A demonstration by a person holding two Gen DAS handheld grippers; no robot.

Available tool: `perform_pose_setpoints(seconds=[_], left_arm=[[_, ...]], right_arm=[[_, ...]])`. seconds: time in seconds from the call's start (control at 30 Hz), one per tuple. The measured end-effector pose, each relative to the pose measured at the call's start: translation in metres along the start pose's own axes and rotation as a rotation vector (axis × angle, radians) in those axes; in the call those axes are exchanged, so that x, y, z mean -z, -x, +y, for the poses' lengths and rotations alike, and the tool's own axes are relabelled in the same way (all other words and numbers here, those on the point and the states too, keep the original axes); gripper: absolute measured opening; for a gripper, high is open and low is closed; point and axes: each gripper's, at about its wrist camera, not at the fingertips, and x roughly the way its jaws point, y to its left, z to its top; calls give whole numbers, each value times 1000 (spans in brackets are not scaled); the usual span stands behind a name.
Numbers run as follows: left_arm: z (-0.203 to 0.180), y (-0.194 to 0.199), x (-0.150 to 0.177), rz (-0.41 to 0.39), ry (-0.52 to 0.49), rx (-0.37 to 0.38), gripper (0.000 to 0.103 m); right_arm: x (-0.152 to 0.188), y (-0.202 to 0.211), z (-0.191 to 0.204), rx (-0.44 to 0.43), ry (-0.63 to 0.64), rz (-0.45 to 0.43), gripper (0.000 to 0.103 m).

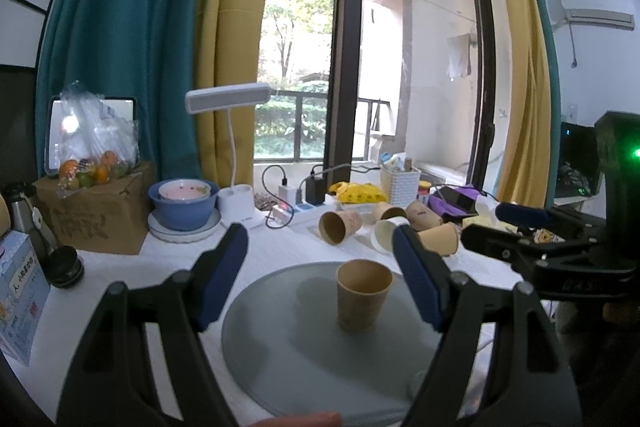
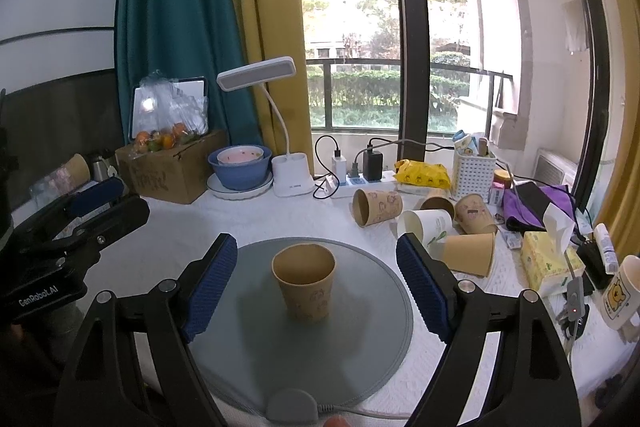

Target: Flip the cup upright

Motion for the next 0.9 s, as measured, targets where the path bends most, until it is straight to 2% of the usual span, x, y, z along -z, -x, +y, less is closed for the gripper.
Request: perform_pose_setpoints(seconds=[0.9], left_arm=[[1, -1, 1, 2, 7, -4, 76]], right_arm=[[3, -3, 2, -2, 2, 11, 84]])
